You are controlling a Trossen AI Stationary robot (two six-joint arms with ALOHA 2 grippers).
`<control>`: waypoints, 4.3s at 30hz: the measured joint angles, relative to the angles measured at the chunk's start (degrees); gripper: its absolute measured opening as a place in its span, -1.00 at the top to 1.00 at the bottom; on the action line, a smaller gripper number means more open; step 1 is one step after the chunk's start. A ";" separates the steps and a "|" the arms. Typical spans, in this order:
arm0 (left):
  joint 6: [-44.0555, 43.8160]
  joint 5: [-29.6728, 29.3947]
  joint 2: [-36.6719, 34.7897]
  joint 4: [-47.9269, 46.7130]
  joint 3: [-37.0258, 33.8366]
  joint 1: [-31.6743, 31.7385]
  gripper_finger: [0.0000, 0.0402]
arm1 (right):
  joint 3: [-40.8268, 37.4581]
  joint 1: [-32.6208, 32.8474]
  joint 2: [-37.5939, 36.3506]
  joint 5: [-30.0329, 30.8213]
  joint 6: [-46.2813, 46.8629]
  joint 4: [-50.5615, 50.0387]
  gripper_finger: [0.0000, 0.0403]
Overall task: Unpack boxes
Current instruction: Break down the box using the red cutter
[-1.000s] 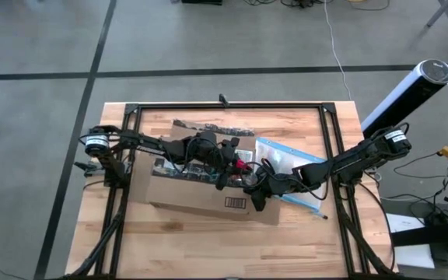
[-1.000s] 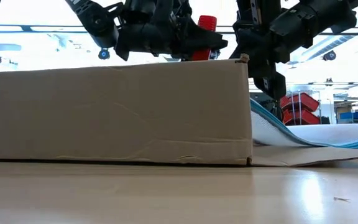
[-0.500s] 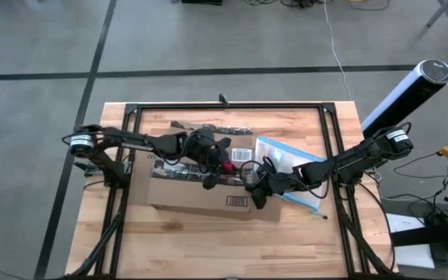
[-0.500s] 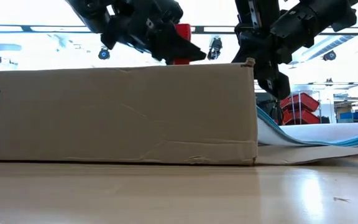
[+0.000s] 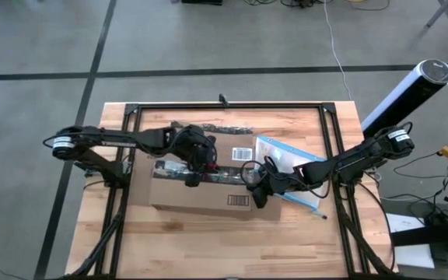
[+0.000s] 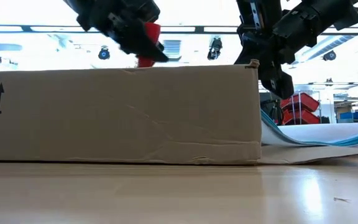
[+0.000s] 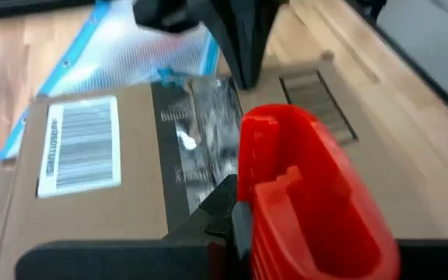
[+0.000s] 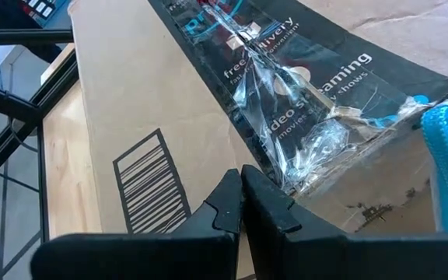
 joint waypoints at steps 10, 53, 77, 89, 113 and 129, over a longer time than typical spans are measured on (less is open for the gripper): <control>0.32 -2.06 -7.01 -10.00 0.00 0.36 0.85 | 0.00 -0.02 -0.14 0.51 0.35 -0.46 1.00; -6.62 -5.00 -21.11 -33.24 -0.04 0.38 0.85 | -1.11 -1.34 -12.13 6.70 -6.63 -1.46 1.00; -6.47 -2.66 -12.11 -25.38 -0.07 0.38 0.85 | 8.47 -8.62 3.56 -10.05 -20.80 13.55 1.00; -10.49 -2.67 -12.05 -24.97 -0.07 0.36 0.85 | 16.04 -13.13 15.10 -13.87 -23.20 13.69 1.00; -15.78 -2.19 -22.68 -38.39 0.09 0.33 0.85 | 15.76 -15.84 15.85 -15.21 -24.55 2.09 1.00; -24.00 -7.04 -35.12 -42.55 -0.02 0.28 0.85 | 15.41 -16.65 15.86 -16.26 -23.96 2.07 1.00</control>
